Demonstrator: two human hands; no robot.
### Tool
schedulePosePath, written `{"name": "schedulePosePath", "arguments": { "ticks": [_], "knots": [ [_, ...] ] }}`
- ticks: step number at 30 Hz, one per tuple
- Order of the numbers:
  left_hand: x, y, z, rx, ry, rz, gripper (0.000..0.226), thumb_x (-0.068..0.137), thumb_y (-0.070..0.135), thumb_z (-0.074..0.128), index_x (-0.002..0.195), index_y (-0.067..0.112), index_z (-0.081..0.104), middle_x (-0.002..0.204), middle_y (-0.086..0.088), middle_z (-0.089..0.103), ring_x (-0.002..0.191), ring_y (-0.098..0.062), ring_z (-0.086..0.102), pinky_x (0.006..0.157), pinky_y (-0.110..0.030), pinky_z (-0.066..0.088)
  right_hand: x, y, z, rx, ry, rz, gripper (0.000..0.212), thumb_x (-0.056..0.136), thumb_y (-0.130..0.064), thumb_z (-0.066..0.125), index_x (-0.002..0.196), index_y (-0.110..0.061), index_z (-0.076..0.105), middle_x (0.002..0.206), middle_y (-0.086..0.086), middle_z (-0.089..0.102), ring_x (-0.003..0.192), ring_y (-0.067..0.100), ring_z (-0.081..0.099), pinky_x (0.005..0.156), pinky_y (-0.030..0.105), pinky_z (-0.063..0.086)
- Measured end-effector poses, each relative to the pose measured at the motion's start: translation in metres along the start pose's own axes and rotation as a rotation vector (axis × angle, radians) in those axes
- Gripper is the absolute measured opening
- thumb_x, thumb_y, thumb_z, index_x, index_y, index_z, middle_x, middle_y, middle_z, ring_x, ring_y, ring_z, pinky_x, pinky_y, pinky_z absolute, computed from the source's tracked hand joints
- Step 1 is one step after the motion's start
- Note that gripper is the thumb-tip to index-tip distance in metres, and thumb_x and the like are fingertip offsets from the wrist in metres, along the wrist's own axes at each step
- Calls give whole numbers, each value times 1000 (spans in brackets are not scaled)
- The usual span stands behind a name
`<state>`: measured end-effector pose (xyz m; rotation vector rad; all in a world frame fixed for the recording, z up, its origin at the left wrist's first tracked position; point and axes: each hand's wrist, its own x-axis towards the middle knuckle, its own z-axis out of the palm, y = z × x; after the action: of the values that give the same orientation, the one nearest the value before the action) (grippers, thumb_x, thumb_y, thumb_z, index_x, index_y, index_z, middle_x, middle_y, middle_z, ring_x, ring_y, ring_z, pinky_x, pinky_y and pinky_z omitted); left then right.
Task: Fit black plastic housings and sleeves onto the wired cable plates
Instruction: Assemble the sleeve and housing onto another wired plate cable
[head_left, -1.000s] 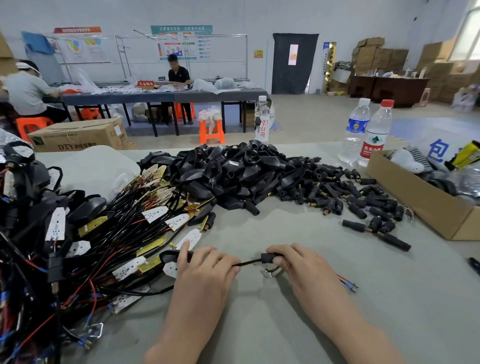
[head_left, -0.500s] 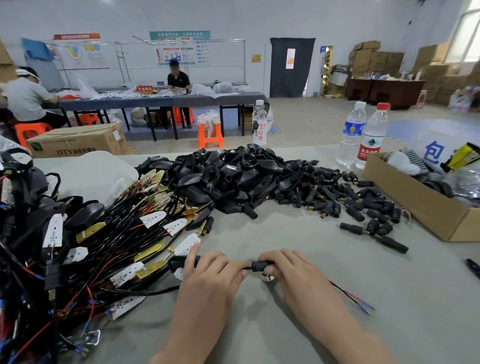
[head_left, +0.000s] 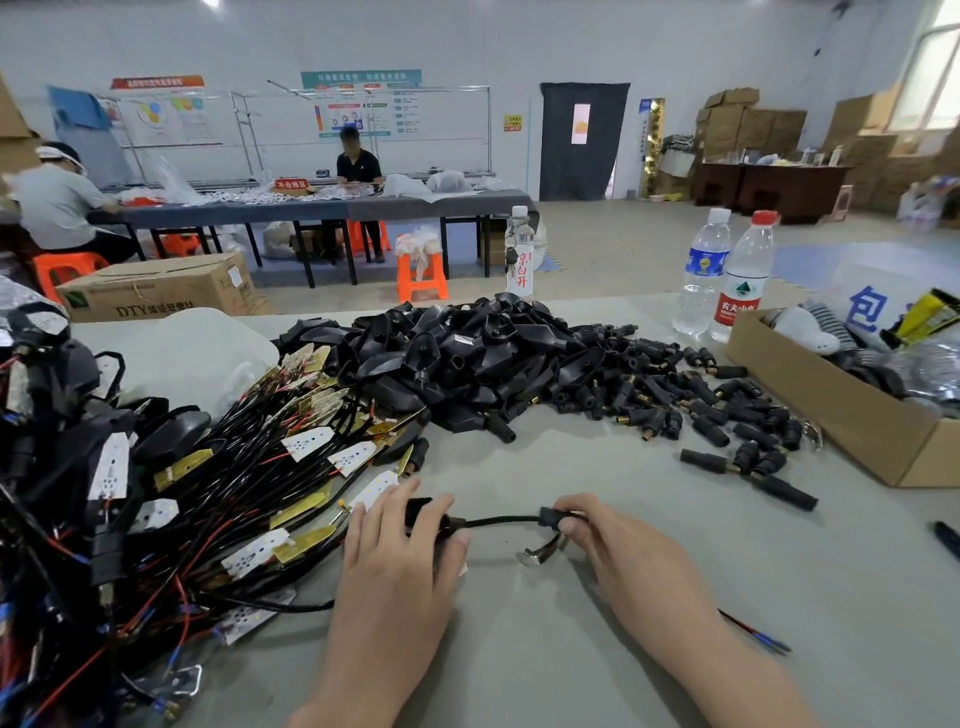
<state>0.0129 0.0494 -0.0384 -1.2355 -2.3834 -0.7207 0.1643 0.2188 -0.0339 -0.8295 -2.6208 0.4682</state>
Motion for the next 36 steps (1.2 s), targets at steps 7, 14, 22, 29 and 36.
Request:
{"name": "schedulePosePath", "arguments": {
  "ticks": [7, 14, 22, 29, 36],
  "knots": [
    [-1, -2, 2, 12, -49, -89, 37, 92, 26, 66, 127, 16, 62, 130, -13, 59, 123, -33, 53, 106, -52, 42, 0, 4, -3, 59, 19, 32, 28, 104, -48, 19, 122, -46, 40, 91, -19, 58, 86, 10, 56, 73, 32, 45],
    [2, -4, 1, -159, -43, -189, 22, 94, 33, 62, 113, 23, 61, 126, 1, 57, 126, -21, 47, 105, -39, 39, -5, 8, -10, 137, -90, 55, 32, 106, -37, 28, 137, -46, 31, 125, -23, 49, 120, 8, 51, 89, 27, 37],
    [4, -10, 3, -171, 34, -121, 11, 92, 12, 67, 101, 17, 66, 107, 0, 61, 99, -25, 56, 84, -41, 51, -1, 9, -7, 102, -41, 6, 22, 105, -34, 35, 124, -45, 39, 108, -27, 55, 103, 7, 55, 80, 31, 42],
    [5, -10, -3, -206, 42, -85, 7, 98, 19, 57, 98, 21, 63, 103, 10, 59, 95, -15, 56, 81, -34, 50, 0, 14, -9, 117, -19, -19, 22, 104, -36, 34, 120, -53, 33, 80, -37, 50, 80, -15, 47, 66, 10, 35],
    [4, -10, -11, -171, 6, -58, 8, 99, 26, 53, 102, 32, 58, 97, 16, 60, 81, -16, 62, 63, -44, 55, -1, 16, -11, 93, -34, -59, 25, 105, -27, 38, 125, -37, 48, 108, -19, 52, 102, 9, 50, 83, 26, 37]
  ]
}}
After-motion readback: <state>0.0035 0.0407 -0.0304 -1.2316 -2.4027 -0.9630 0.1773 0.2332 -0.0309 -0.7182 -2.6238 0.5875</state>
